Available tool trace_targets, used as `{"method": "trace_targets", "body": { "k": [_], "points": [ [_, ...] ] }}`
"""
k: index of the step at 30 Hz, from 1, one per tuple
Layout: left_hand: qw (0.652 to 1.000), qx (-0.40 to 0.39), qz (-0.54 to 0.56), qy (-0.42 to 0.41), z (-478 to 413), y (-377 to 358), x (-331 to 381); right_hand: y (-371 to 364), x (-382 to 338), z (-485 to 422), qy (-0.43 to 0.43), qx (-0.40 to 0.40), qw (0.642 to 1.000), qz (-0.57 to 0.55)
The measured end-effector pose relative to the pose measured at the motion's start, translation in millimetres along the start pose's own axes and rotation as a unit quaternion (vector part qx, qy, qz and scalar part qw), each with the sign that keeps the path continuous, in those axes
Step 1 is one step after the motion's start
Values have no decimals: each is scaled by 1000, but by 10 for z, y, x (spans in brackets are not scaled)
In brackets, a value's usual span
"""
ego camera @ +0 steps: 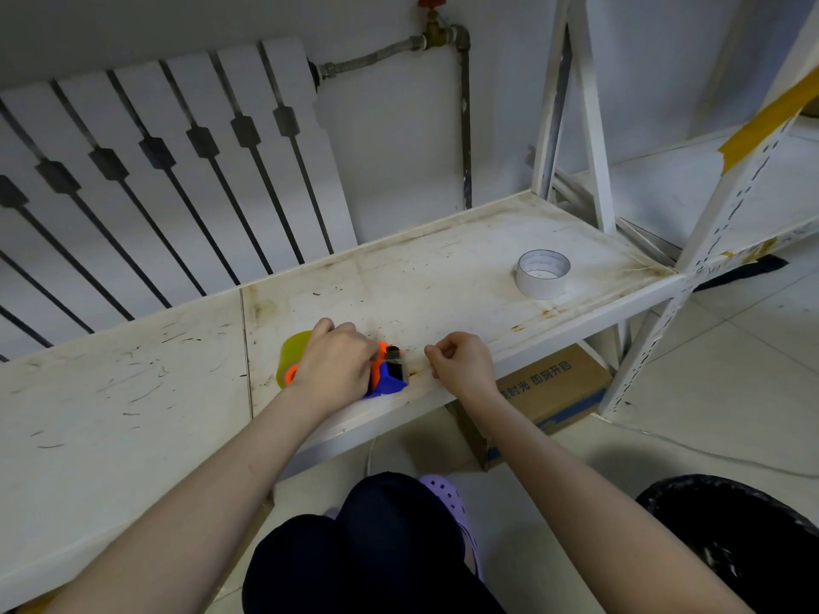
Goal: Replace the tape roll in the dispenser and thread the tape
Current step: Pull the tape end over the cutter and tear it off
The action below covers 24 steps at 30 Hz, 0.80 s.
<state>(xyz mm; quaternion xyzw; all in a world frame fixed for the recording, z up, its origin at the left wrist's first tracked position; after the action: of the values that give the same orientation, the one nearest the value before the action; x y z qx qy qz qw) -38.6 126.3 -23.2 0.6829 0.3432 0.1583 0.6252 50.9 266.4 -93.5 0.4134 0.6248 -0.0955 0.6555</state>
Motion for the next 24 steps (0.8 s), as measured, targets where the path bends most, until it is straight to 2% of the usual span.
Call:
{"method": "trace_targets", "body": {
  "k": [7,13,19,24],
  "points": [
    [999,-33,-30,-2,-73,10,91,-13,-7,-83,-16,-11,1000,11],
    [995,-65,-81,2,-82,-2,83,-45,-73,-138,2,-19,999,49],
    [979,-83,-171,-73,42,-46,90,-93,-111,-69,62,-31,991,115],
    [973,-56,-195,-110,172,-110,74,-87,-91,4,81,-19,990,115]
  ]
}}
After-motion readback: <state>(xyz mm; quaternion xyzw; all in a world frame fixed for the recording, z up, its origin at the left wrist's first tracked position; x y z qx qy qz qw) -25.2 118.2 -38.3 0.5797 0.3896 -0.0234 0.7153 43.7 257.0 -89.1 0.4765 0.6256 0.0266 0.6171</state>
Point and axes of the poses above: each hand's wrist, its own z-axis away from the middle knuckle, its own y-axis out of the back of the hand, x = y × z, the point moved 4 cm from there along -z, towards the middle knuckle, and after that the axes turned 13 degrees about y, right-handed, at the moved point
